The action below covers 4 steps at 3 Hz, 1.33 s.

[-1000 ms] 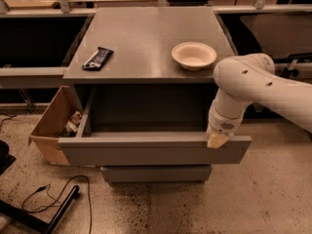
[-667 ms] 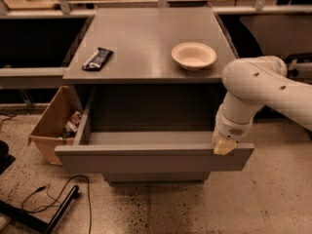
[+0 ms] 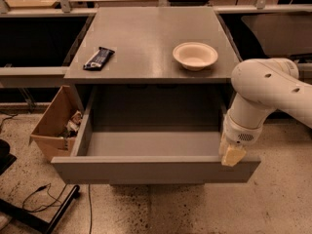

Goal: Open top drawer

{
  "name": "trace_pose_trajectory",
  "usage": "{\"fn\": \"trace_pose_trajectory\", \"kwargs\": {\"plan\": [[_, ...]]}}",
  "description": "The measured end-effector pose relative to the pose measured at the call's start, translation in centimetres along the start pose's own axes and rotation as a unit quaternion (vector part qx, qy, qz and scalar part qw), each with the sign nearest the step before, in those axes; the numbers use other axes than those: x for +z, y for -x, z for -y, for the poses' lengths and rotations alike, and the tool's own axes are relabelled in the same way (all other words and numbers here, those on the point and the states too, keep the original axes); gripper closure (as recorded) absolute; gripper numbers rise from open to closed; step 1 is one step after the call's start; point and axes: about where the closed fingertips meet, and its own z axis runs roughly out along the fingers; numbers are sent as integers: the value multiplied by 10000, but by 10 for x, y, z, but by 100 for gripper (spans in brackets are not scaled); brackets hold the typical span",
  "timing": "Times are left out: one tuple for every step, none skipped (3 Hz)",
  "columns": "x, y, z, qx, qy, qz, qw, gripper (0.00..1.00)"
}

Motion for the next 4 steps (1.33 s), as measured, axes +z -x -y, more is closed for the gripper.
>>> {"fn": "trace_pose_trajectory", "kwargs": {"plan": [[0,0,0,0,0,0,10000,81],[0,0,0,0,0,0,10000,58],[0,0,0,0,0,0,10000,35],[0,0,0,0,0,0,10000,13]]}}
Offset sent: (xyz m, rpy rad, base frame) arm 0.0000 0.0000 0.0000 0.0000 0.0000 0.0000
